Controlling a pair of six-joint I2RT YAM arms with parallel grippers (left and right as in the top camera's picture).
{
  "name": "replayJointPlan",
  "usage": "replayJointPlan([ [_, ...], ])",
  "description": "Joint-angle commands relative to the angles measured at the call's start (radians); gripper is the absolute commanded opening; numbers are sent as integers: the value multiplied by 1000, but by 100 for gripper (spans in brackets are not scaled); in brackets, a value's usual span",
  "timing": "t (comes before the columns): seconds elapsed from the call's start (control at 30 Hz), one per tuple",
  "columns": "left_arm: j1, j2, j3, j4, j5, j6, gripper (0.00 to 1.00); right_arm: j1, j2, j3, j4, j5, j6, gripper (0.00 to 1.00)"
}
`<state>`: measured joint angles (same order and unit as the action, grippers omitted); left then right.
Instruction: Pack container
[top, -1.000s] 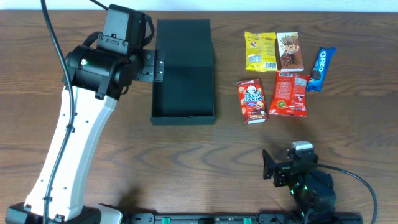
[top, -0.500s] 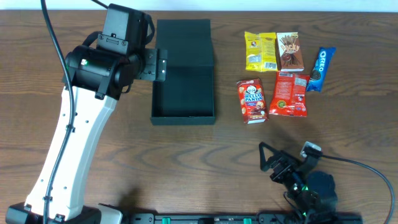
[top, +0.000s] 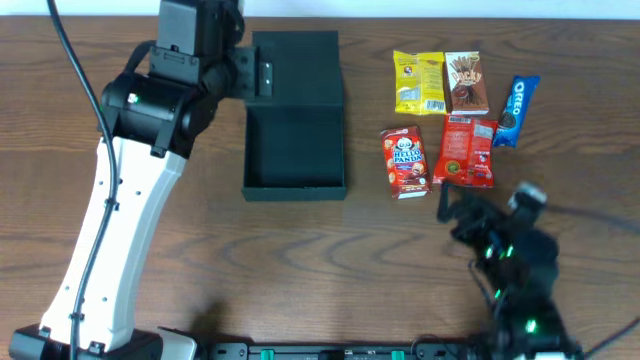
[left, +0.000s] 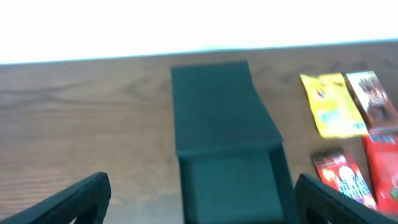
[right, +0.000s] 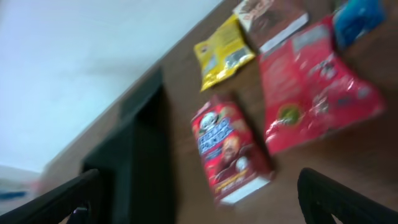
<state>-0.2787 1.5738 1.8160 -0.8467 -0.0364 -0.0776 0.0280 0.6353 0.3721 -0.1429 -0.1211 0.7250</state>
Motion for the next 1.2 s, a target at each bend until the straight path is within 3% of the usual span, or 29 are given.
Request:
replayJointPlan([
  [0.0, 54, 38, -1, 37, -64, 27, 95, -61, 196, 183, 0, -72, -211, 99],
  [0.23, 176, 117, -1, 42, -5, 24, 95, -94, 660, 621, -115, -82, -421, 99],
  [0.47, 225, 181, -1, 59, 30, 34, 95, -94, 934, 953, -290, -43, -461, 99],
  [0.67, 276, 240, -1, 100, 91, 64, 95, -94, 955, 976, -285, -106, -456, 99],
  [0.8, 300, 253, -1, 100, 116, 64, 95, -75, 963, 976, -170, -177, -496, 99],
  [0.97, 305, 254, -1, 115, 116, 79, 95, -24, 1012, 976, -142, 80, -491, 98],
  [1.07, 305, 254, -1, 108, 116, 78, 95, -48, 1045, 976, -240, 296, -376, 99],
  [1.17, 305, 254, -1, 102, 116, 78, 95, -116, 1065, 976, -280, 314, -294, 99],
])
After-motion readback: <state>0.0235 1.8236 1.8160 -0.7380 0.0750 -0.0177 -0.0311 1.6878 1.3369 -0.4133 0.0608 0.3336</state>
